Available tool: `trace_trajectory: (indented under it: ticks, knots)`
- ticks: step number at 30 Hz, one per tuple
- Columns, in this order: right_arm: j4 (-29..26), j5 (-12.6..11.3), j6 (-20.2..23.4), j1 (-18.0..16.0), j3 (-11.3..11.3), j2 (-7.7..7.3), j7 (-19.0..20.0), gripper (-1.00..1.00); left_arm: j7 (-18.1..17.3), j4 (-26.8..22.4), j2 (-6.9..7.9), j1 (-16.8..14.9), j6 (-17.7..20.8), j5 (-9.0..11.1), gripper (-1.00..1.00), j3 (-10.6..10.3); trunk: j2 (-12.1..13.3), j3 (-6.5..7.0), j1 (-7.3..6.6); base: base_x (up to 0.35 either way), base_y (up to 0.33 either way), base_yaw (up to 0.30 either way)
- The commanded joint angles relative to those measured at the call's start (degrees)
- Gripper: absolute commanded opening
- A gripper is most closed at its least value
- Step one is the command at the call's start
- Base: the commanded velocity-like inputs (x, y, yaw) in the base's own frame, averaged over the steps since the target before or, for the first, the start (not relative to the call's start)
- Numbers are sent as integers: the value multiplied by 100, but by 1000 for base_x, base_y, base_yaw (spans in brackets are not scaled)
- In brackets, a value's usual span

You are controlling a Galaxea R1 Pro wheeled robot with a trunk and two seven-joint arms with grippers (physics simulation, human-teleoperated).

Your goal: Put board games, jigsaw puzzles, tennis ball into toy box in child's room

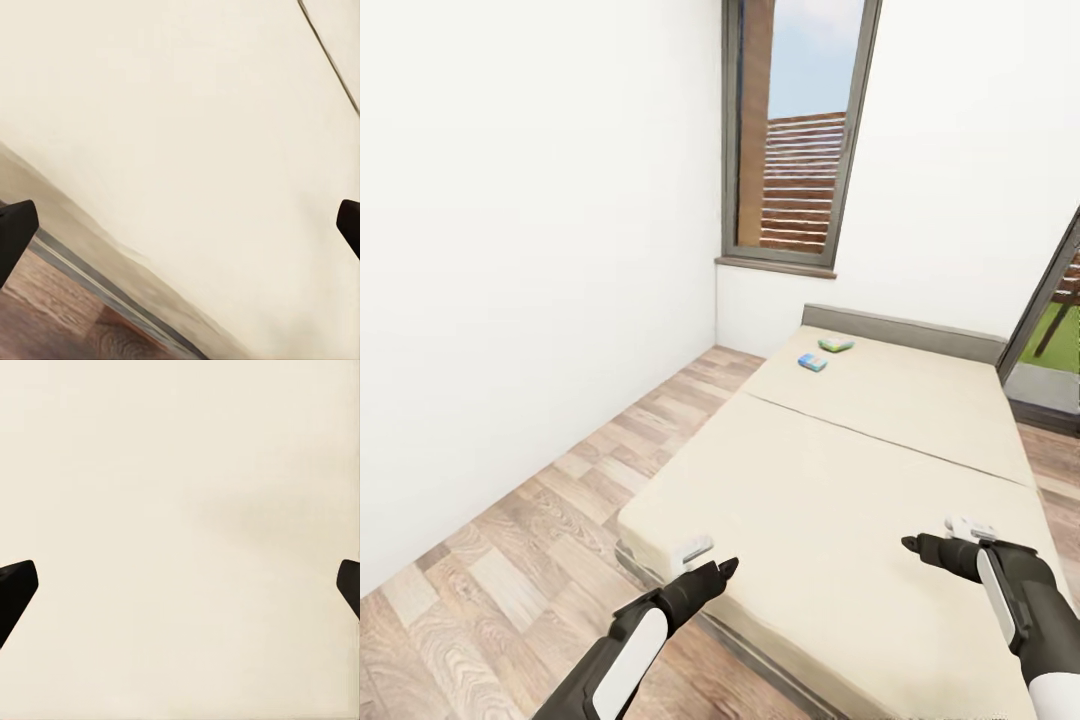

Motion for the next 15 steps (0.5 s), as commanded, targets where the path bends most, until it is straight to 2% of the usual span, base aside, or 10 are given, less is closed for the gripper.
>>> trace_trajectory:
  ticks: [1, 15]
  knots:
    - [-5, 0, 28, -4, -9, 1, 20, 100, 50, -11, 2, -3, 14, 61, 100, -9, -3, -7, 0, 0, 0, -86]
    - [-6, 27, -198, 38, 45, 46, 20, 100, 30, -15, 6, -1, 14, 78, 100, -3, -3, -11, 0, 0, 1, -20]
